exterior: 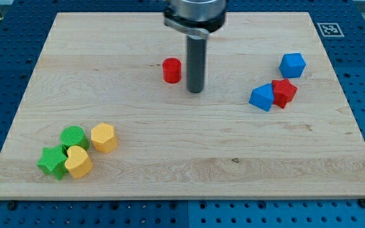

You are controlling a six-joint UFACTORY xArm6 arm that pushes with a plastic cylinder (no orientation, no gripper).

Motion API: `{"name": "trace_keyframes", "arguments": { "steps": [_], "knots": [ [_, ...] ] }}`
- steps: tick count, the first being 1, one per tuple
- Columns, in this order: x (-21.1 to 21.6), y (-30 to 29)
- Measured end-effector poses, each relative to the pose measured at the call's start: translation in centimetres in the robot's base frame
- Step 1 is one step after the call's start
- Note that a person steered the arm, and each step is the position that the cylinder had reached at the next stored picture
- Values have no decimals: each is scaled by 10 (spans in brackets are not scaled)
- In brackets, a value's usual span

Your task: Push the blue cube a bit right

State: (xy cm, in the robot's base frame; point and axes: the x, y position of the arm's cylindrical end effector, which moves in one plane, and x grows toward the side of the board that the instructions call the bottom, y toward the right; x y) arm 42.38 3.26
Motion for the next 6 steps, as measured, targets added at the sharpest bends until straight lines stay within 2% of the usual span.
{"name": "trace_keyframes", "arguments": {
  "steps": [6],
  "knots": [
    [-21,163]
  ]
}}
